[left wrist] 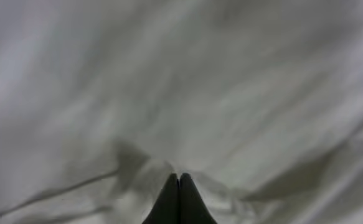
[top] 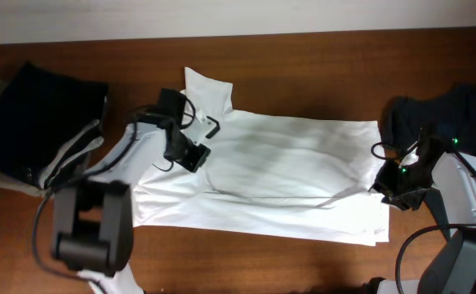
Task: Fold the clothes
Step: 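Pull the left shoulder up-left with the left gripper, hold right corner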
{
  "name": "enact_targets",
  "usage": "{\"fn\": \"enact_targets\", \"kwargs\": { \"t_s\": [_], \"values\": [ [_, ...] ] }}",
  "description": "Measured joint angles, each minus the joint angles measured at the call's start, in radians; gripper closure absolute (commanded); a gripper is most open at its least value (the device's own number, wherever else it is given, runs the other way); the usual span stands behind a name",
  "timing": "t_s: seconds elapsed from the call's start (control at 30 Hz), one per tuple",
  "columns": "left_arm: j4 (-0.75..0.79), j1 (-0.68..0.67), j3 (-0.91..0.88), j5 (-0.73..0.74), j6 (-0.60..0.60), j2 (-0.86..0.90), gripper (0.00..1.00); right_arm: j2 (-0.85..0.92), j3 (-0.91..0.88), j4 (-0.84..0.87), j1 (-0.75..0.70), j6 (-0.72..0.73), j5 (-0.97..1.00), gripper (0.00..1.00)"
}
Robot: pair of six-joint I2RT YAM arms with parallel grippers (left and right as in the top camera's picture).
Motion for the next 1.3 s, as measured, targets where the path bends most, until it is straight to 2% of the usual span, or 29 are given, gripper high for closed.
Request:
{"fn": "enact_targets", "kwargs": {
  "t_s": [0.1,0.17,0.23,0.3,0.33,0.37,0.43,0.53,0.67,0.87,0.93,1.1,1.2,1.23,1.27,1.3],
  "values": [
    [0.015,-0.006,-0.005,-0.027,0.000,0.058,0.99,0.000,0.000,0.000,0.000,-0.001,0.000,0.59],
    [0.063,-0.006,-0.005,-0.030,0.000,0.058,0.79,0.000,0.000,0.004,0.000,-0.001,0.000,0.59],
    [0.056,-0.006,0.008,-0.044,-0.006,0.058,0.69,0.000,0.000,0.004,0.000,-0.001,0.000,0.59],
    [-0.023,-0.003,0.083,-0.072,-0.028,0.058,0.59,0.000,0.000,0.003,0.000,-0.001,0.000,0.59],
    [-0.045,-0.003,0.120,-0.087,-0.037,0.059,0.51,0.000,0.000,0.003,0.000,-0.001,0.000,0.59],
    [-0.099,0.000,0.199,-0.121,-0.057,0.059,0.47,0.000,0.000,0.001,0.000,-0.001,0.000,0.58],
    [-0.117,0.014,0.270,-0.172,-0.070,0.058,0.45,0.000,0.000,0.001,0.000,-0.001,0.000,0.58],
    [-0.159,0.076,0.286,-0.266,-0.084,0.058,0.45,0.000,0.000,0.000,0.000,-0.001,0.000,0.58],
    [-0.198,0.172,0.278,-0.280,-0.106,0.104,0.46,0.000,0.000,0.002,0.000,-0.001,0.000,0.58],
    [-0.160,0.211,0.273,-0.220,-0.095,0.222,0.93,0.000,0.000,0.003,0.000,-0.004,0.000,0.57],
    [-0.165,0.209,0.273,-0.214,-0.093,0.223,0.99,0.000,0.000,0.003,0.000,-0.004,0.000,0.57],
    [-0.261,0.209,0.298,-0.206,-0.090,0.232,0.99,0.000,0.000,0.004,0.000,-0.005,0.000,0.57],
    [-0.351,0.209,0.377,-0.212,-0.090,0.240,1.00,0.000,0.000,0.003,0.000,-0.007,0.000,0.57],
    [-0.375,0.209,0.403,-0.219,-0.090,0.240,0.98,0.000,0.000,0.003,0.000,-0.008,0.000,0.57],
    [-0.386,0.209,0.427,-0.227,-0.090,0.240,0.90,0.000,0.000,0.003,0.000,-0.007,0.000,0.57],
    [-0.390,0.209,0.441,-0.233,-0.090,0.240,0.87,0.000,0.000,0.003,0.000,-0.007,0.000,0.57]
  ]
}}
